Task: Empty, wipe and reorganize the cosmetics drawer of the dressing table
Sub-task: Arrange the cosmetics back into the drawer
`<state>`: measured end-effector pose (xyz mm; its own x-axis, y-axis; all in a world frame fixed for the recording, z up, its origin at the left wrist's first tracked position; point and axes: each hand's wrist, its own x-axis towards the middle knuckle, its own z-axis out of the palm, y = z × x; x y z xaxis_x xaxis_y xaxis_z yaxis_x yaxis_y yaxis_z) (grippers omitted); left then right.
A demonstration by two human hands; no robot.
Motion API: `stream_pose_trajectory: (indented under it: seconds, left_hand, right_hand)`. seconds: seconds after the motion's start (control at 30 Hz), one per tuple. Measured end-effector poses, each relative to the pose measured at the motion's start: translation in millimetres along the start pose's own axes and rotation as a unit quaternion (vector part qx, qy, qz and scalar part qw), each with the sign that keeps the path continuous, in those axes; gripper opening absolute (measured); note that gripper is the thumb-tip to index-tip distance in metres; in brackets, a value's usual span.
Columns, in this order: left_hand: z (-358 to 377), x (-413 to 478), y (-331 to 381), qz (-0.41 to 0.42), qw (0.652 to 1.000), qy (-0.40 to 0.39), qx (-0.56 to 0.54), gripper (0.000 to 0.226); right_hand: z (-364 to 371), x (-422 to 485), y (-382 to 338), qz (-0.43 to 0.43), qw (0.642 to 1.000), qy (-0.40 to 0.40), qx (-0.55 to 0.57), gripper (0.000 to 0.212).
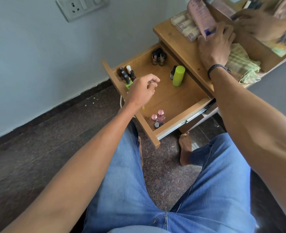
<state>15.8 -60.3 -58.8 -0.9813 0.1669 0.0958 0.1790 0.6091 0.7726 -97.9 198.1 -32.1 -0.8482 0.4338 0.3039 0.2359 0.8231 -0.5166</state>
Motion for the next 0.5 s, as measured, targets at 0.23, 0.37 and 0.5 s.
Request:
stream_pose_trajectory:
  seconds: [0.23,0.37,0.5]
  left_hand:
    - [3,4,-10,0.023,0.998,-0.002,0.052,0.019]
    - [4,5,-12,0.020,0.997,-0.007,0.071,0.018]
    - [4,4,-11,0.021,0.996,-0.009,0.082,0.018]
  right_hand:
    - [0,0,5,0.003,0.996,0.031,0.083,0.037]
    - [-5,0,4,0.030,0.991,0.041,0.124,0.042]
    - [-15,-8,0,0.037,0.982,0.078,0.167,0.041]
